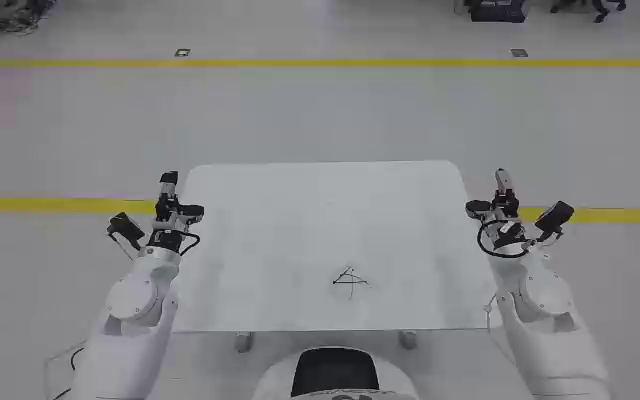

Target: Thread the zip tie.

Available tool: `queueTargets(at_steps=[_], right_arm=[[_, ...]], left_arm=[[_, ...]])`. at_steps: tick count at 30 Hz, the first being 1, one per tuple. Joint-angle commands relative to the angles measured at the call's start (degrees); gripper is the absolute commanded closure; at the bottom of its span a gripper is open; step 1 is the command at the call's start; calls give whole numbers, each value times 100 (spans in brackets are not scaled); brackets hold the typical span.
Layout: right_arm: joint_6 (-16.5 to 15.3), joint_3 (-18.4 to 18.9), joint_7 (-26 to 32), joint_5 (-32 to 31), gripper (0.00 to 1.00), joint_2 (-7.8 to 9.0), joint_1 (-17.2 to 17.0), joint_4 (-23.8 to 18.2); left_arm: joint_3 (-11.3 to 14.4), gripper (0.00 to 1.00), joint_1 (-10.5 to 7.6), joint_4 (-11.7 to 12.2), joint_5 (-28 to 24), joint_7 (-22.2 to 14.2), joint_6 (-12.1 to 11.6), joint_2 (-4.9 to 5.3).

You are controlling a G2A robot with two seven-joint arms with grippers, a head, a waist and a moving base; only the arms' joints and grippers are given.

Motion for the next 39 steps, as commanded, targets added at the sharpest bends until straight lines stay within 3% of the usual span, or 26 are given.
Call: queueTargets(at_steps=[1, 9, 11, 19, 21, 26, 32, 34, 39], right_arm=[[42, -55, 297, -266, 0, 17, 81, -34], [251, -306, 2074, -1377, 0, 125, 416, 93], [68, -413, 2488, -1618, 0, 147, 443, 108], [68, -413, 2488, -1618, 0, 147, 443, 108], [-15, -444, 2606, -1863, 0, 162, 493, 31], [-270, -683, 3526, -2897, 0, 237, 989, 198], [-839, -1184, 4346, -3907, 0, 279, 1692, 659], [-1095, -1304, 4468, -4039, 0, 282, 1766, 720], [-1095, -1304, 4468, -4039, 0, 282, 1766, 720]], left_arm=[[0, 0, 0, 0, 0, 0, 0, 0], [0, 0, 0, 0, 0, 0, 0, 0], [0, 0, 0, 0, 0, 0, 0, 0], [0, 0, 0, 0, 0, 0, 0, 0], [0, 0, 0, 0, 0, 0, 0, 0], [0, 0, 0, 0, 0, 0, 0, 0], [0, 0, 0, 0, 0, 0, 0, 0], [0, 0, 0, 0, 0, 0, 0, 0], [0, 0, 0, 0, 0, 0, 0, 0]])
